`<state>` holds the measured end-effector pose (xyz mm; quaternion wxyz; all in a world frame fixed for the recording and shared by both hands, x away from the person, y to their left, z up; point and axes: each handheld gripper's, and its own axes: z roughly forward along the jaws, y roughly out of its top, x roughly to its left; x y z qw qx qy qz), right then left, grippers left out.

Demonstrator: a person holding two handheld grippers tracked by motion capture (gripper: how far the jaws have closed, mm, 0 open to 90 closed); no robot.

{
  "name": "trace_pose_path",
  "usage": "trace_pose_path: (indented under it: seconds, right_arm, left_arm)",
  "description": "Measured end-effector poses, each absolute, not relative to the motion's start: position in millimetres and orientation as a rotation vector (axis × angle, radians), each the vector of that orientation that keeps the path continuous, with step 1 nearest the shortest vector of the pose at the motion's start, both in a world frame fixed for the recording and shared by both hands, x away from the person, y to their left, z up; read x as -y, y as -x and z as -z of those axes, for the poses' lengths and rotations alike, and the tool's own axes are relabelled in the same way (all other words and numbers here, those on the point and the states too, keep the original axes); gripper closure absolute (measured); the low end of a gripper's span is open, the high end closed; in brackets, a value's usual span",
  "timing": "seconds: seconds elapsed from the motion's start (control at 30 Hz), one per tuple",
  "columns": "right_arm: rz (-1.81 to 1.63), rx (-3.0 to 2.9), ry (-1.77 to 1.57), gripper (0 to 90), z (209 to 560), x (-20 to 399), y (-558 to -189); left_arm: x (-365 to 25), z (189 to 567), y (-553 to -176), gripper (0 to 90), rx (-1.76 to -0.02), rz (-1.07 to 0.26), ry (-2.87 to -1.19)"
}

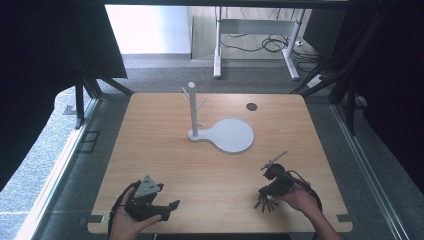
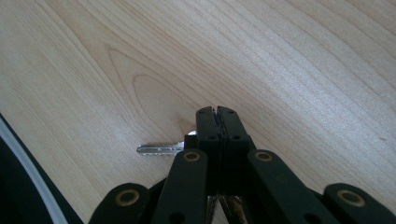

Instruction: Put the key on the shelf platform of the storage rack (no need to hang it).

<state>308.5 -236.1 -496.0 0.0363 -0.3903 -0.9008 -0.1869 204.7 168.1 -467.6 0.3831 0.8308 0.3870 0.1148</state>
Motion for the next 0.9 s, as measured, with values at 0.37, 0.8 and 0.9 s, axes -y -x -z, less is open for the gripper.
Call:
trace_pose_path:
  seconds: [0.37, 0.8, 0.9]
  right_arm:
    - [0.538, 2.813, 1.127, 89.9, 480.1, 233.3, -307.1]
    - [0.580, 2.842, 1.156, 89.9, 448.8, 242.3, -312.6]
    - [0.599, 2.853, 1.155, 89.9, 443.1, 242.6, -313.5]
  left_arm:
    - [-168.2, 467.4, -204.8, 23.0, -0.982, -0.294, -2.121]
    - [-167.1, 467.3, -204.5, 23.0, -0.983, -0.293, -2.116]
    - [-167.1, 467.1, -204.4, 23.0, -0.984, -0.294, -2.116]
